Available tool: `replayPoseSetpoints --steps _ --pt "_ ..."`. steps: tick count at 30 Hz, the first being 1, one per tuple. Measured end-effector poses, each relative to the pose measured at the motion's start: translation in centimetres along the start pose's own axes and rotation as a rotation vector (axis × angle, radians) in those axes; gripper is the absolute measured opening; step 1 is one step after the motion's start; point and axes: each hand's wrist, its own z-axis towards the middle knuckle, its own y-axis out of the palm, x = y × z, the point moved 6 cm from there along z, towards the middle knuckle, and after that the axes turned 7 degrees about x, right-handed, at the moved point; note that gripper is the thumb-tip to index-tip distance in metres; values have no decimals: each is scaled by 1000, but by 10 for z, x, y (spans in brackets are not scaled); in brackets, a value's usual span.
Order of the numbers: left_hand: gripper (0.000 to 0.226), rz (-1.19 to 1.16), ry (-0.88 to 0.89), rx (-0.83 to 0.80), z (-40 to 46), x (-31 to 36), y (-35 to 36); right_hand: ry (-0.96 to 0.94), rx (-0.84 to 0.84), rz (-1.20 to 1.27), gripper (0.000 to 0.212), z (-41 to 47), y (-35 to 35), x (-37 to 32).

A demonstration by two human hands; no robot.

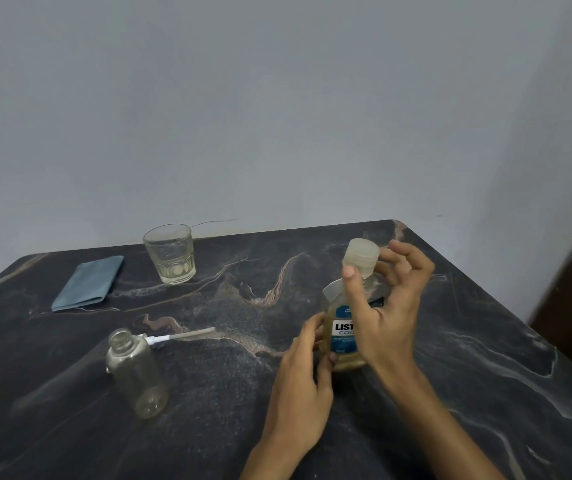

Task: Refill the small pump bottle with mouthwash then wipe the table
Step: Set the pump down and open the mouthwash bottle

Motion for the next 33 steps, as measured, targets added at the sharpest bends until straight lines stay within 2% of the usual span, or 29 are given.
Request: replayPoseSetpoints --steps 6,13,17,21,24,26,30,33 --pt "56 -13 -14 -11 1 0 0 -19 21 37 43 4 -2 -3" --pt "60 2 -12 -15 0 2 0 65 -18 158 34 14 -5 -7" --pt "62 16 -12 -14 -1 4 0 136 84 186 27 21 -18 0" --pt "65 25 -1 -13 -1 6 -2 300 246 221 29 29 -34 19" --pt "66 4 -8 -13 -1 7 -3 410 297 141 27 41 -53 35" --pt "66 -5 -4 -7 -1 7 -3 520 181 3 19 45 -63 50" --pt "69 -3 25 -1 0 8 -3 624 -264 -560 12 39 -76 78" --pt "70 -12 36 -15 1 6 -3 693 -394 -770 6 33 -87 86"
